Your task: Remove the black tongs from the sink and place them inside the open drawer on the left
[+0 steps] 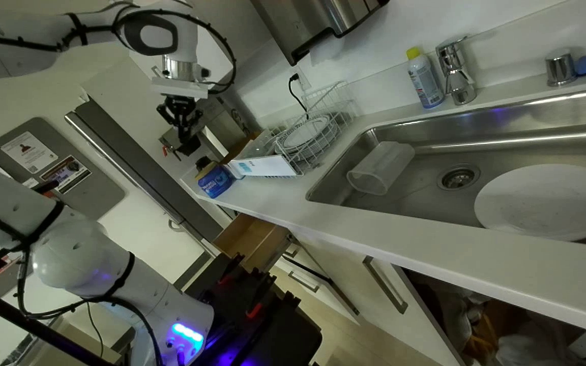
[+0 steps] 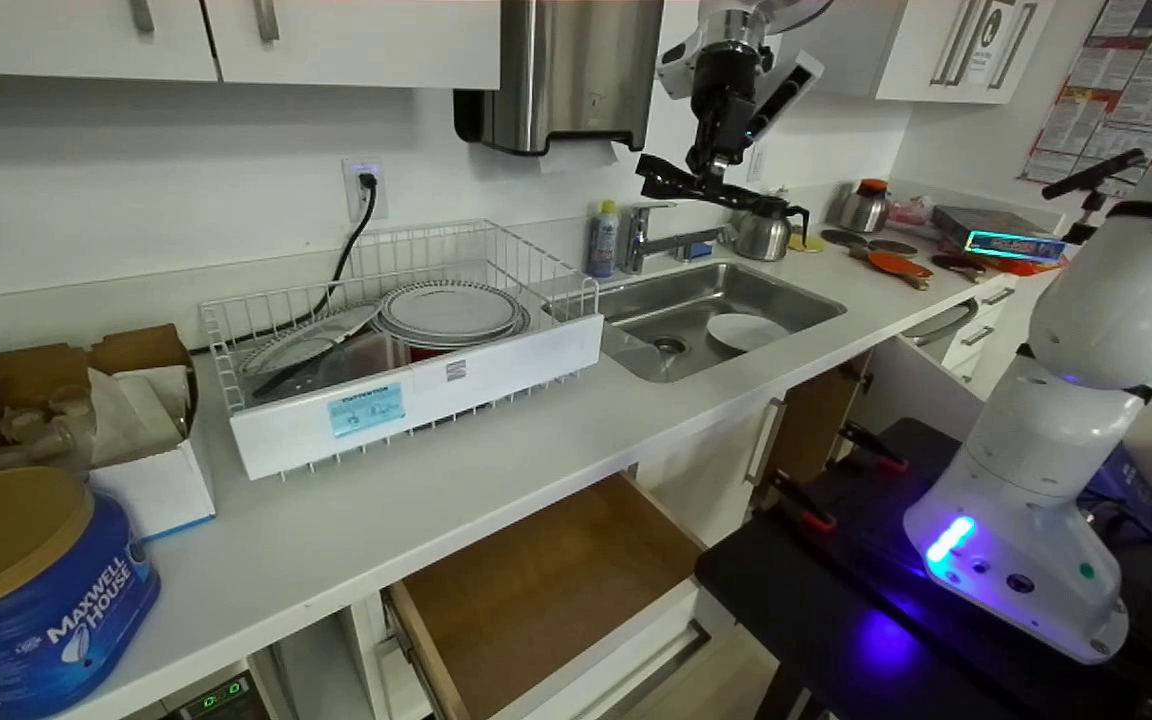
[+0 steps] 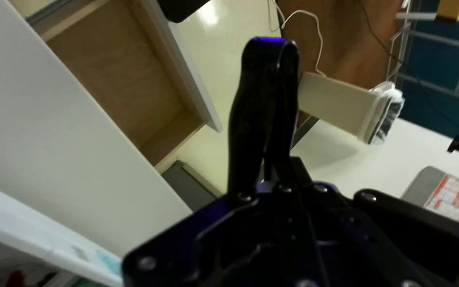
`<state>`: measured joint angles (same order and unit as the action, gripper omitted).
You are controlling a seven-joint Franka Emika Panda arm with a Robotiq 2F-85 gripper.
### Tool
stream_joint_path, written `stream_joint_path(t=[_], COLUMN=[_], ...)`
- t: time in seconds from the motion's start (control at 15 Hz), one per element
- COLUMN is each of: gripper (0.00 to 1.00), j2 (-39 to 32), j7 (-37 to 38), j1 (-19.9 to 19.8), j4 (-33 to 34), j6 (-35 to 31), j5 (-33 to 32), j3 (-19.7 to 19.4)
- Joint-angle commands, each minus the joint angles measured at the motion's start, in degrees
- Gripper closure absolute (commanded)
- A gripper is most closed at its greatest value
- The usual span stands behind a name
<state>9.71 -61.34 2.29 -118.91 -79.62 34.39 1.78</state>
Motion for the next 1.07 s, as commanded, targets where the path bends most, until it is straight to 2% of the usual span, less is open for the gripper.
stream_joint_path(t=[0.0, 0.27, 0.47, 0.8, 1.0], gripper=[0.99, 0.99, 0.99, 0.99, 0.99], j2=[7.71, 13.02, 15.01, 11.9, 8.24], j7=[-3.3, -4.05, -5.23, -8.55, -11.63], j1=[4.48, 9.42, 12.95, 18.57, 20.69], j4=[-7.96, -16.3, -22.87, -30.63, -33.97], j6=[0.11, -6.44, -15.12, -30.25, -37.23], j5=[1.99, 1.62, 2.83, 5.03, 6.76], j3=[2.96, 7.64, 10.76, 14.36, 14.76])
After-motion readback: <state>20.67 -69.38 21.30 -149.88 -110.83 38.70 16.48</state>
